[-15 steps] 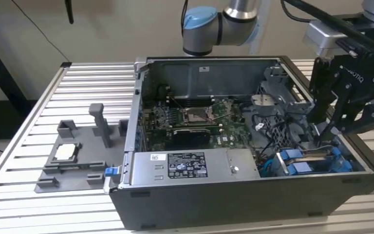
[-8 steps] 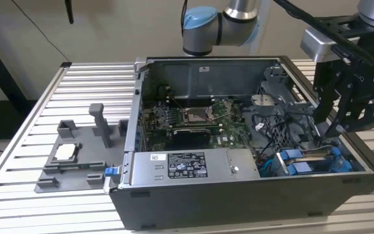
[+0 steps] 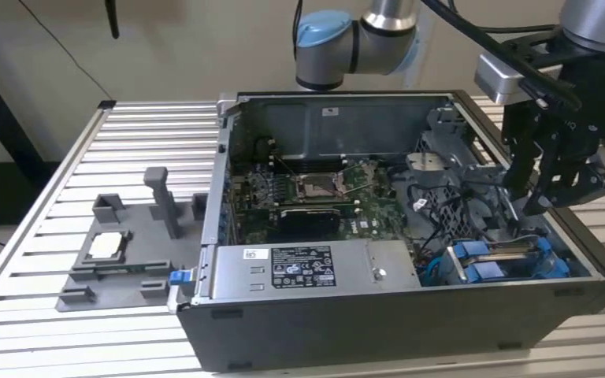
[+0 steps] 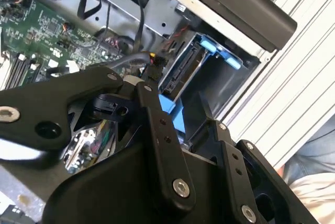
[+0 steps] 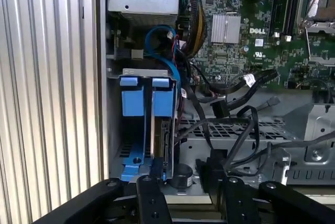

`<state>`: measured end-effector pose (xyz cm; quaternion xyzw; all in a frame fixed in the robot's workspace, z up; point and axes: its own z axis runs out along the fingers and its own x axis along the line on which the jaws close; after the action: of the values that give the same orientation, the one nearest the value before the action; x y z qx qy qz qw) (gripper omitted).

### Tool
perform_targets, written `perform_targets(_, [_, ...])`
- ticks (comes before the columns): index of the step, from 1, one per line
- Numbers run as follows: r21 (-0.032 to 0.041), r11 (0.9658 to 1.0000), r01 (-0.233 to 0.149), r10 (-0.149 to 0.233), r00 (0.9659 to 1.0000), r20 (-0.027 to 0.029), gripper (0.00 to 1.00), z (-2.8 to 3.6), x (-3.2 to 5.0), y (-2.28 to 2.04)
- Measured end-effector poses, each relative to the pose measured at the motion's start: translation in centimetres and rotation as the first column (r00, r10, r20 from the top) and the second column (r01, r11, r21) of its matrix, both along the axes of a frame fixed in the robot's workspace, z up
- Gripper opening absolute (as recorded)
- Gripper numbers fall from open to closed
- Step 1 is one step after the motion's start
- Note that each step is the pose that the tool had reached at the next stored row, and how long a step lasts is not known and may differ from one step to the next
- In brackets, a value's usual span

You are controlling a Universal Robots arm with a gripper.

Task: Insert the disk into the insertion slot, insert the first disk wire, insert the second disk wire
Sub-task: 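Insert the disk into the insertion slot, then insert the first disk wire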

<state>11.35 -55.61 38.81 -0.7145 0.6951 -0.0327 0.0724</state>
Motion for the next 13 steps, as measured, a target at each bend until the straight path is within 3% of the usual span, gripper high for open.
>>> perform_targets(6, [-0.0001, 0.9998, -0.018, 0.018, 0.9998, 0.0121, 0.47, -0.18, -0.04, 0.84])
perform_targets(13, [-0.004, 0.9997, -0.023, 0.023, 0.9996, 0.0151, 0.47, -0.3, -0.04, 0.88])
